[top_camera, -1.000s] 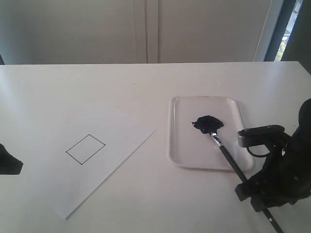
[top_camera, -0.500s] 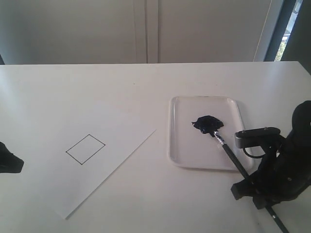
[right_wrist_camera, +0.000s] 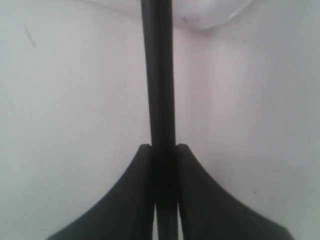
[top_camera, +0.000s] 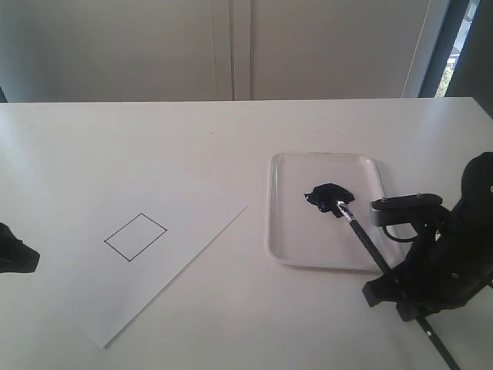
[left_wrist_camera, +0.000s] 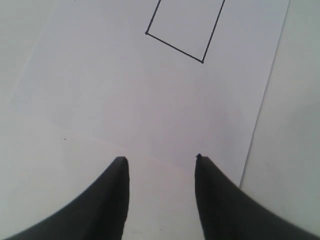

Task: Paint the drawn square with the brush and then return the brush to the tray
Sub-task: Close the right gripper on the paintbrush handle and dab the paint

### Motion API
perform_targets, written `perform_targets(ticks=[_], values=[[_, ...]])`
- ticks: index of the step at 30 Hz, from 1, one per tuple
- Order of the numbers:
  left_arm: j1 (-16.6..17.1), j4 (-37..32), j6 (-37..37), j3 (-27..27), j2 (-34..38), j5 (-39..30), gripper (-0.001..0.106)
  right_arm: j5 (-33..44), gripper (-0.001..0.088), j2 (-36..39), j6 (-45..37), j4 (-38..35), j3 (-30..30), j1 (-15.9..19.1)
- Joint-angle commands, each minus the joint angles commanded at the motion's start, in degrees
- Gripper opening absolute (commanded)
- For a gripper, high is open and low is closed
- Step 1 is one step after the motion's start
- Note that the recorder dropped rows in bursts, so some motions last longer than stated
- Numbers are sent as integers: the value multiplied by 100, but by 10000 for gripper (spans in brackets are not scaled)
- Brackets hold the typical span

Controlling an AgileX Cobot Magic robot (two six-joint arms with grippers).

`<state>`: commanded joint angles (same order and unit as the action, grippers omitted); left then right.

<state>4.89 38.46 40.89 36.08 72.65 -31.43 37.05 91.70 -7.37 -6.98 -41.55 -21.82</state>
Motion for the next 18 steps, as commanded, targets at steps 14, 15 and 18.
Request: perform_targets(ticks=[14,15,18], values=[[0,0,0,0,0,-23,471,391,0,50,629,814,-122,0],[0,10,0,0,0,-21,471,425,0,50,629,829,-148,0],[0,24,0,0,0,-21,471,558,0,71,603,840,-246,-50]])
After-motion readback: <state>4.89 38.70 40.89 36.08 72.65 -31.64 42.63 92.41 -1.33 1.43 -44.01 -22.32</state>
